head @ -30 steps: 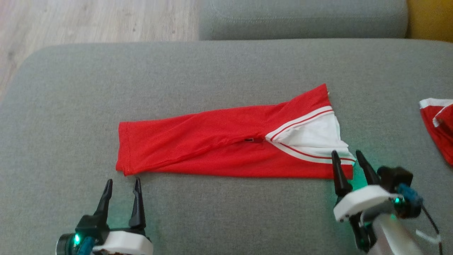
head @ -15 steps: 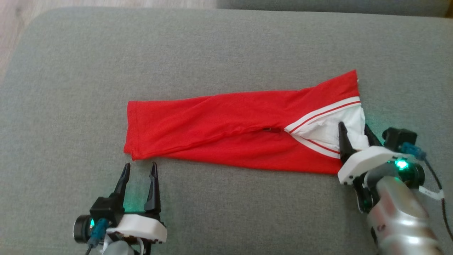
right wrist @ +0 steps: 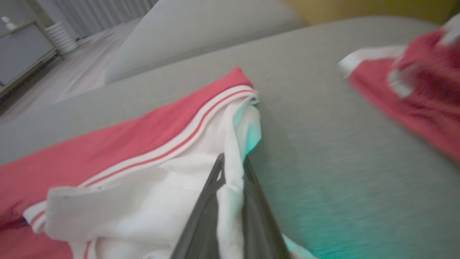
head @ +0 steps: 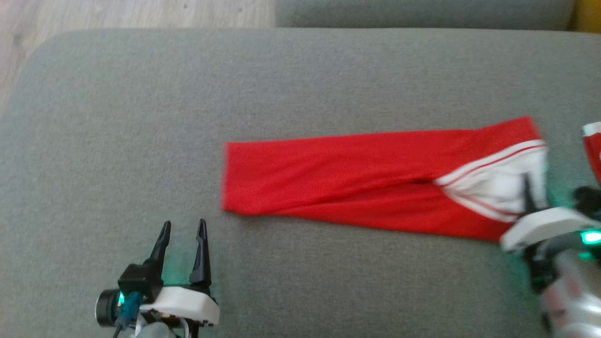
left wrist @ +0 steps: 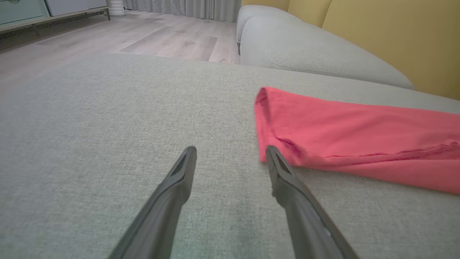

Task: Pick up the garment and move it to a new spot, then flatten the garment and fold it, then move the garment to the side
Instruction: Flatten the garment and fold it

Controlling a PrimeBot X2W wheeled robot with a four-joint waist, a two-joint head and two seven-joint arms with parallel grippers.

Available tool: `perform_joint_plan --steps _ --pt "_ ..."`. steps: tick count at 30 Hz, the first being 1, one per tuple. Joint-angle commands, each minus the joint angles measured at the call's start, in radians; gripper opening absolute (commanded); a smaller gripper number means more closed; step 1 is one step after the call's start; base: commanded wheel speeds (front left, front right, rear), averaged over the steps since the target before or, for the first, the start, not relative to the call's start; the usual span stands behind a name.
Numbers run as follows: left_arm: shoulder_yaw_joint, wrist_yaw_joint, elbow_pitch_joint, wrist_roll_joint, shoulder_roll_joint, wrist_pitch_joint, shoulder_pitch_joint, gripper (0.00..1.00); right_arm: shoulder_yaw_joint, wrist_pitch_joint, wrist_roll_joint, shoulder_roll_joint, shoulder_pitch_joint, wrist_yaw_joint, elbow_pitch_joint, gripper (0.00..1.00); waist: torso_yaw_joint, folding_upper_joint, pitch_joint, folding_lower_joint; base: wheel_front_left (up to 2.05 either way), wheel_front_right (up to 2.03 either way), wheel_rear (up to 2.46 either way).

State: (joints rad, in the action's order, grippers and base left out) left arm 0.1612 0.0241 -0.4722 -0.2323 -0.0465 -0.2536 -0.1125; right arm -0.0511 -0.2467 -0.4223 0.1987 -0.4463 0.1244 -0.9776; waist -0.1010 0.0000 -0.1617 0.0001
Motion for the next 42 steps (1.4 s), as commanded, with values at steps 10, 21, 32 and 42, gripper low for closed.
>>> perform_joint_plan --steps 10,21,32,42 --pt "0.001 0.012 0.006 -0.011 -0.004 -0.008 0.016 1.00 -0.103 -0.015 0.004 -0.071 0.076 0.006 0.353 0.00 -0.005 0.0000 0.055 -0.0001 0.00 0.00 0.00" --pt "0.080 0.027 -0.013 0.001 -0.004 -0.008 0.024 1.00 -0.469 -0.009 -0.241 -0.132 0.055 0.006 0.415 0.00 -0.199 0.0000 0.066 -0.0001 0.00 0.00 0.00" --pt "0.104 0.021 -0.019 -0.011 -0.004 -0.008 0.028 1.00 -0.458 -0.015 -0.265 -0.148 -0.036 0.006 0.291 1.00 -0.282 0.0000 0.064 -0.0001 0.00 0.00 0.00" --pt "0.064 0.013 0.021 0.003 -0.004 -0.008 -0.018 1.00 -0.141 -0.015 -0.021 -0.141 0.083 0.006 0.339 1.00 -0.122 0.0000 0.080 -0.0001 0.00 0.00 0.00"
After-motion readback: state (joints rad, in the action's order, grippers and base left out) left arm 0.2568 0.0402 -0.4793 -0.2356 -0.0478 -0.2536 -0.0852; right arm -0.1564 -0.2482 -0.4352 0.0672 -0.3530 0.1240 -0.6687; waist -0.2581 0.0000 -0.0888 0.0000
